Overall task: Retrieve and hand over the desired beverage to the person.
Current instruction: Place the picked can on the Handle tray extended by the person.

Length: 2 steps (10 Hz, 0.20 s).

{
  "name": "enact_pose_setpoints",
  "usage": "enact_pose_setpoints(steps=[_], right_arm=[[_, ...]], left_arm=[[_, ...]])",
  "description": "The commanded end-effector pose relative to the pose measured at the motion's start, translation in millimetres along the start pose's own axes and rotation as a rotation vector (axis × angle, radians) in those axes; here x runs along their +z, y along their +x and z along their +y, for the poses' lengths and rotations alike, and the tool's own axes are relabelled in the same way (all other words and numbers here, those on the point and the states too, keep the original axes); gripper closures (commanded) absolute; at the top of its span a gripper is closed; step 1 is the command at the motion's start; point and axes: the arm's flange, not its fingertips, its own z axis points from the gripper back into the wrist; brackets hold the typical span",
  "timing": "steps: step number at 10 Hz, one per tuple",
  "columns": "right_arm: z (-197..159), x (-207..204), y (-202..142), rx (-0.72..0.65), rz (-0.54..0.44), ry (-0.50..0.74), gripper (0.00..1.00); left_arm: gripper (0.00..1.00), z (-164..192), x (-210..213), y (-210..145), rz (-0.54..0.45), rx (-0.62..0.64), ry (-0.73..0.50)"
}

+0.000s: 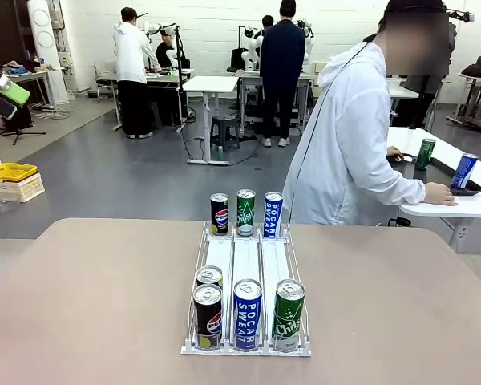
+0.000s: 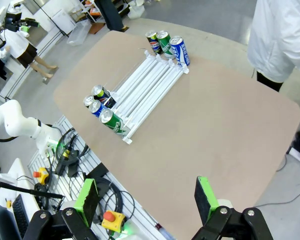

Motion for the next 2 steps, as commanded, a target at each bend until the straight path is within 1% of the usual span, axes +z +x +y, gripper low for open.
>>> enact_pose_setpoints(steps=[1, 2], right_arm=[[0.1, -0.6, 1.1, 0.014, -0.012, 0.017, 0.0], [0.1, -0.6, 1.1, 0.014, -0.012, 0.017, 0.0]], left_arm=[[0.0, -0.6, 1.1, 0.6, -0.001, -0.008, -0.006], [0.0, -0.6, 1.1, 0.6, -0.001, -0.008, -0.006]])
